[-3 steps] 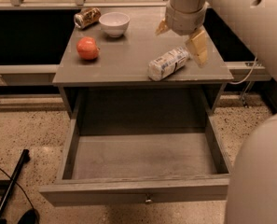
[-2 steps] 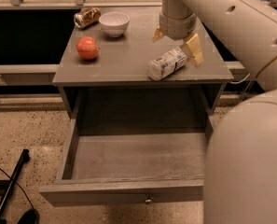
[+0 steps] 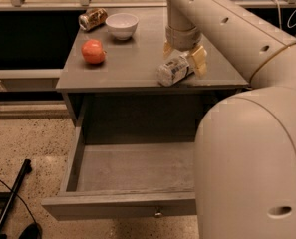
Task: Place blue plastic bottle into top drawer
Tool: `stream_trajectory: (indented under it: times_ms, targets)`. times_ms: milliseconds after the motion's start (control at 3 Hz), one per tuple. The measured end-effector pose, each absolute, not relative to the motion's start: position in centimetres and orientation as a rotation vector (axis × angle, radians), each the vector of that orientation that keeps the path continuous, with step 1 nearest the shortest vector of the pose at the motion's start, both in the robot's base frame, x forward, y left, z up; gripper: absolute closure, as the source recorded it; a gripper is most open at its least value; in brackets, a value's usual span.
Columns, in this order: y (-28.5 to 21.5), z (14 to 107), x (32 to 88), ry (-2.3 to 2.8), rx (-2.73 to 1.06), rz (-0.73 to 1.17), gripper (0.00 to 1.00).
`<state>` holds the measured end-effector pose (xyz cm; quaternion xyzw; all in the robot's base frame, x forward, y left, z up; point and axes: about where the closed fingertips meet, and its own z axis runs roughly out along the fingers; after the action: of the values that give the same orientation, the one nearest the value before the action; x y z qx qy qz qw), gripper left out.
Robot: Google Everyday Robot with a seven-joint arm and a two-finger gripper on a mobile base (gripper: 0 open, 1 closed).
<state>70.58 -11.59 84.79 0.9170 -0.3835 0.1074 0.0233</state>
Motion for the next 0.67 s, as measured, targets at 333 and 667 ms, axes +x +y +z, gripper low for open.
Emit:
stream_trajectory:
  times_ms: [333, 667]
  targets:
    - [-10.6, 83.6, 71.0, -1.231, 2.879, 0.219, 0.41]
    - [-9.2, 84.3, 71.6, -1.385, 2.992, 0.078, 0.72]
